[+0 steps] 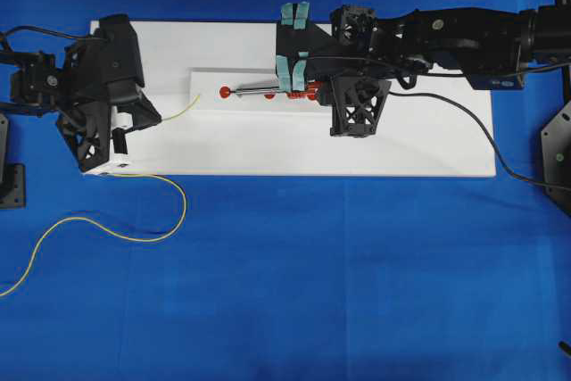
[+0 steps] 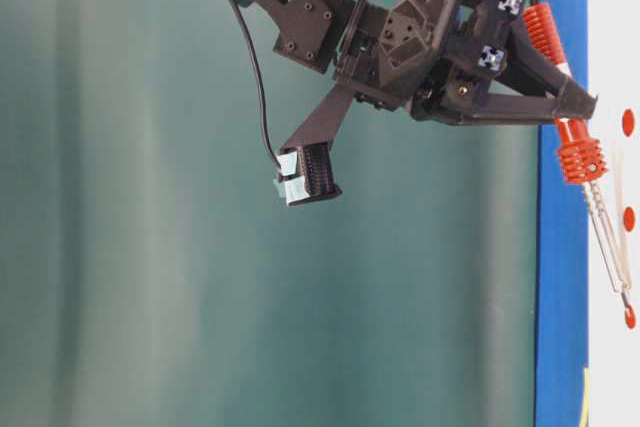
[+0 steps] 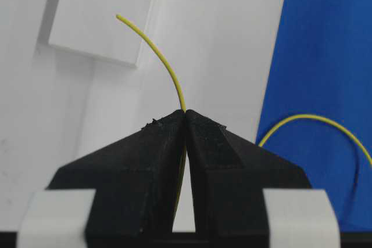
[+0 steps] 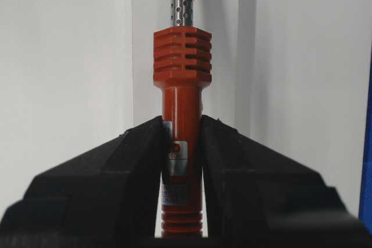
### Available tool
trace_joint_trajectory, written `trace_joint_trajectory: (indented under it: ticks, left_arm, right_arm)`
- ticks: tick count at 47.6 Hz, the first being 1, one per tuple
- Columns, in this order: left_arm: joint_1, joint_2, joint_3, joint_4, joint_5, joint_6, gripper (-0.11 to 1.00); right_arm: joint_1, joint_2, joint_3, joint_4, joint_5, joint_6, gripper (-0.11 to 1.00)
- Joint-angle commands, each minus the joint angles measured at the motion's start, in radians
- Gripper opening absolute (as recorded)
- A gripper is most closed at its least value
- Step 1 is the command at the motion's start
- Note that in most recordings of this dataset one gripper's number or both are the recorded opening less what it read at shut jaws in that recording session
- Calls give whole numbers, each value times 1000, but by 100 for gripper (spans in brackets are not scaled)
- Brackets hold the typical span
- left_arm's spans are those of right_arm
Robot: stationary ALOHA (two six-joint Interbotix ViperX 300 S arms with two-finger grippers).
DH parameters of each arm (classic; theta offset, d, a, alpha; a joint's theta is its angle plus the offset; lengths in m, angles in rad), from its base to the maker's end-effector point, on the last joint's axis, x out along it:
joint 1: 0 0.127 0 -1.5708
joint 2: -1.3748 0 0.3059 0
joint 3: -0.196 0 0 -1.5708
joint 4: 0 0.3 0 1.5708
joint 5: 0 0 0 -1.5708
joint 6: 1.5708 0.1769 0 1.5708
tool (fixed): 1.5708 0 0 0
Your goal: Touch the tip of the soldering iron to the tip of the solder at the mark.
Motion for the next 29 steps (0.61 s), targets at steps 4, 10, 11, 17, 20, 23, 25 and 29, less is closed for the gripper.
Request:
trace_joint_trajectory:
  ticks: [4,10,11,17,20,23,25,29]
  left_arm:
    - [-2,-8,-12,2,-15,0,1]
    - [-2,-9,-11,2,-15,-2,1]
    - [-2,-14,-9,2,-15,-2,1]
    - [-2,-15,-8,2,-17,-3,1]
    - [-2,-15,-8,0,-18,-3,1]
    - [-2,-15,-8,2,-18,-3,1]
    - [-2,-14,-8,2,-18,-3,1]
    - [-2,-15,-8,0,-18,-3,1]
  right_arm:
    - [-2,-21,-23,-5,-11,2,6]
    - [-6,-69,2,-5,-9,3,6]
    - [-8,-84,12,-5,-9,3,6]
    - [-8,-149,55,-5,-11,5,6]
    - [-8,-173,81,-5,-11,5,6]
    - [-8,-195,106,-5,-11,9,6]
    - [-8,-212,126,-5,-11,15,6]
    - [-9,-239,156,-5,-9,29,6]
